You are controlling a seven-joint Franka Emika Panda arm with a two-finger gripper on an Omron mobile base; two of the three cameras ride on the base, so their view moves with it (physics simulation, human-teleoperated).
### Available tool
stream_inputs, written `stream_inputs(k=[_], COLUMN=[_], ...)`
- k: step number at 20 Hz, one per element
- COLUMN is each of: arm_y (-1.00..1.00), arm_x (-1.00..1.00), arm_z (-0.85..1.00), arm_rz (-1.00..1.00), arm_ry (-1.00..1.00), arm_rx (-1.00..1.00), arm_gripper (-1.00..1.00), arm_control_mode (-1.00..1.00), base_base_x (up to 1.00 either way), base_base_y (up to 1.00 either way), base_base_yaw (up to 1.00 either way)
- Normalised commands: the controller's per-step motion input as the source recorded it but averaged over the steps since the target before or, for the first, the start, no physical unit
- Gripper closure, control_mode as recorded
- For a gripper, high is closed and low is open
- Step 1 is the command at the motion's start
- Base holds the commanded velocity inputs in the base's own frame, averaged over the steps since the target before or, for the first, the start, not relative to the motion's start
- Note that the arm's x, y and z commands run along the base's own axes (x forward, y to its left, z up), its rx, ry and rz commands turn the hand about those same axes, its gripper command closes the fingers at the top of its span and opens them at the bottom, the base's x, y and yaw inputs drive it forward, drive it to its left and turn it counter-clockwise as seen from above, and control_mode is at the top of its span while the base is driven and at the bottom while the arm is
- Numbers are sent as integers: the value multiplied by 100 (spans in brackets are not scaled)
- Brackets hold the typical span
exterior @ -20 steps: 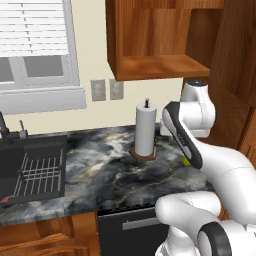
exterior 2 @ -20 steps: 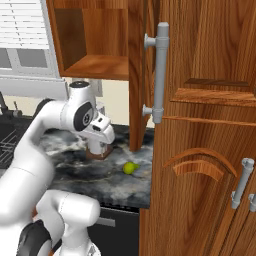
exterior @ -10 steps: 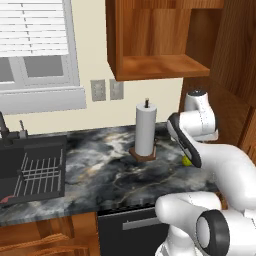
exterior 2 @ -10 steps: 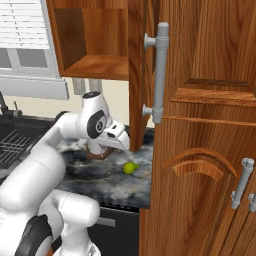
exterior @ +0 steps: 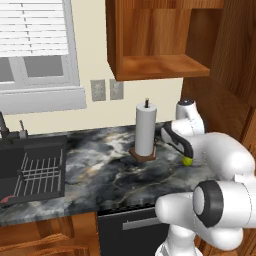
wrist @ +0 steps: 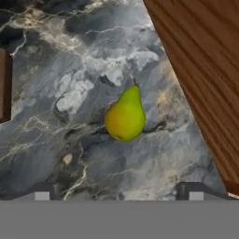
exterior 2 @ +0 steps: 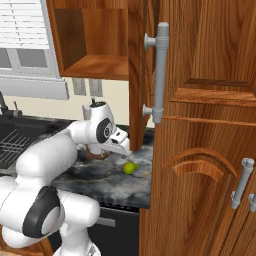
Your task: Pick the pear from the counter and place it in the cabinet. Then close the cabinet.
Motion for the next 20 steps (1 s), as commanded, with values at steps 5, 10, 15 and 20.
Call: stream_inputs(k=[5,10,15,20], arm_y=[-3,-4,-11,-19], arm_x=[44,31,3,-13], arm_z=[-30,-32,-35,-30], arm_rz=[-3,-2,-1,0], arm_ry=[5,4,2,5], arm_rx=[9,6,1,0], arm_gripper=[-100,-100,-100,-100], arm_control_mode=[-100,-100,-100,-100], base_base_x=[0,0,0,0], base_base_y=[0,0,0,0], base_base_yaw=[0,0,0,0])
